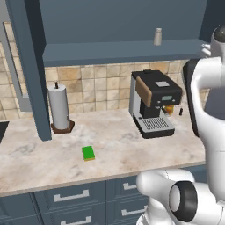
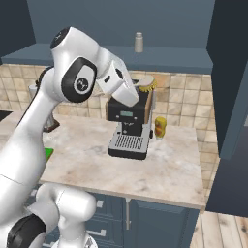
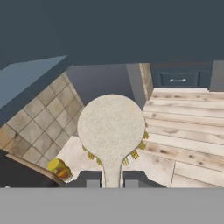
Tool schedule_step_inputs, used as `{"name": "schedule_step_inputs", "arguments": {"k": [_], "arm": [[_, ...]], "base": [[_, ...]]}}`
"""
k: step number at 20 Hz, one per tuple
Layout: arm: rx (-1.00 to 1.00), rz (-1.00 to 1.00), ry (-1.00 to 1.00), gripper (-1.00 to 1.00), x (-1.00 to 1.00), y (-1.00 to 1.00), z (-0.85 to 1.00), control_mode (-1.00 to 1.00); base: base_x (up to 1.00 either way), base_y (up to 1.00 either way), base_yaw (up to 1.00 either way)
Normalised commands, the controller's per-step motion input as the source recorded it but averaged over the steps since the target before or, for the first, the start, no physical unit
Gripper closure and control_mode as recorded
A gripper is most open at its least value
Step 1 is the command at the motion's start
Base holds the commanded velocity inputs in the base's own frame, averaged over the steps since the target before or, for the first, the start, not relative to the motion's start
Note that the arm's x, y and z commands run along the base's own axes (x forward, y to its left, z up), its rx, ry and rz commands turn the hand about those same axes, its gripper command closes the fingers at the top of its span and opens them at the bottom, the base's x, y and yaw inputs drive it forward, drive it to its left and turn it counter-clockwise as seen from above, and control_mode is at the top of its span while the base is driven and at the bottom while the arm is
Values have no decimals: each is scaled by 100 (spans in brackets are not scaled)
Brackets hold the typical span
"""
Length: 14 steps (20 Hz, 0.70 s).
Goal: Pick the sponge and dish brush from the cabinet and place them on the counter.
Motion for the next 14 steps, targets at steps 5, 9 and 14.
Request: {"name": "schedule_step_inputs", "arguments": {"k": [5,9,14], "arm": [[0,0,0,100,-61,0,-43,-100],[0,3,0,100,-55,0,-45,-100],[0,8,2,100,-46,0,-43,-100]], "base": [[0,0,0],[0,0,0],[0,0,0]]}}
